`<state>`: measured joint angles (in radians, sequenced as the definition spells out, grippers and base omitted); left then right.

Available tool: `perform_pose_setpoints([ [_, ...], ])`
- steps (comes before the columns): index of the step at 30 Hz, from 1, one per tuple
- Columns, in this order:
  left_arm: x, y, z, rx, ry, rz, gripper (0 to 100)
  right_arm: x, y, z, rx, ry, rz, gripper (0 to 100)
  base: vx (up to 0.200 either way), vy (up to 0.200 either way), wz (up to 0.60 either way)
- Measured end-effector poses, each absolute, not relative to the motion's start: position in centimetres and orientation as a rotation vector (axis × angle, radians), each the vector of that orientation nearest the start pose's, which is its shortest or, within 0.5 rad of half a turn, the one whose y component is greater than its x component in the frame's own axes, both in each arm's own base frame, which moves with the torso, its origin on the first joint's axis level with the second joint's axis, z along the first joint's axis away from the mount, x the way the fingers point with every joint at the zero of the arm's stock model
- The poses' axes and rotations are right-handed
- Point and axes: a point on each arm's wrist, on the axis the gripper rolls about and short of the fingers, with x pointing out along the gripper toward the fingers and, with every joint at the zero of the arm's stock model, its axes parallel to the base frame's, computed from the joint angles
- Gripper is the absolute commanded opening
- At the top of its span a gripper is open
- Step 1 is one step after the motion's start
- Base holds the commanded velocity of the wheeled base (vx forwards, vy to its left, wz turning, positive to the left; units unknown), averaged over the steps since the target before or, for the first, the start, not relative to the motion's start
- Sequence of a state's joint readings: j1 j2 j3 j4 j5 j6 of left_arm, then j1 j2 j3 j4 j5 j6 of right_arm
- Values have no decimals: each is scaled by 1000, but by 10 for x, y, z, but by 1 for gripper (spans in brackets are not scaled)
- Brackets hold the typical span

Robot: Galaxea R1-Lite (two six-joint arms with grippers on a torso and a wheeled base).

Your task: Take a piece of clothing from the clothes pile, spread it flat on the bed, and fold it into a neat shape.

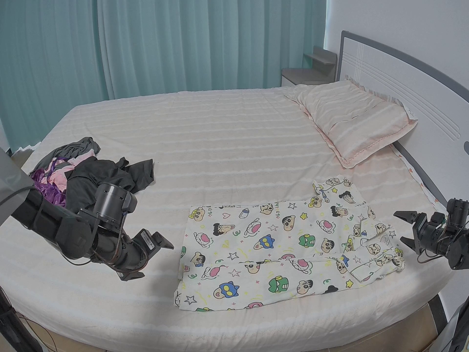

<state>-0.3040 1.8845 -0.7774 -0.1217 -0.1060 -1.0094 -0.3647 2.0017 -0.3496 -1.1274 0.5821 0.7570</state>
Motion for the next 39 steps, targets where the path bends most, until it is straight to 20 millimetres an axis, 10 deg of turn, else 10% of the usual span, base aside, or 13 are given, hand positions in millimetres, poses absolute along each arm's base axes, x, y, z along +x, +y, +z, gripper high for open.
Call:
perform_pose_setpoints([
  [25,249,-81,84,-942,1005,28,100,241,-63,19,910,484,80,100,48,0,0],
  [39,249,-82,84,-957,1019,19,100,240,-61,17,913,495,82,100,0,-200,0],
])
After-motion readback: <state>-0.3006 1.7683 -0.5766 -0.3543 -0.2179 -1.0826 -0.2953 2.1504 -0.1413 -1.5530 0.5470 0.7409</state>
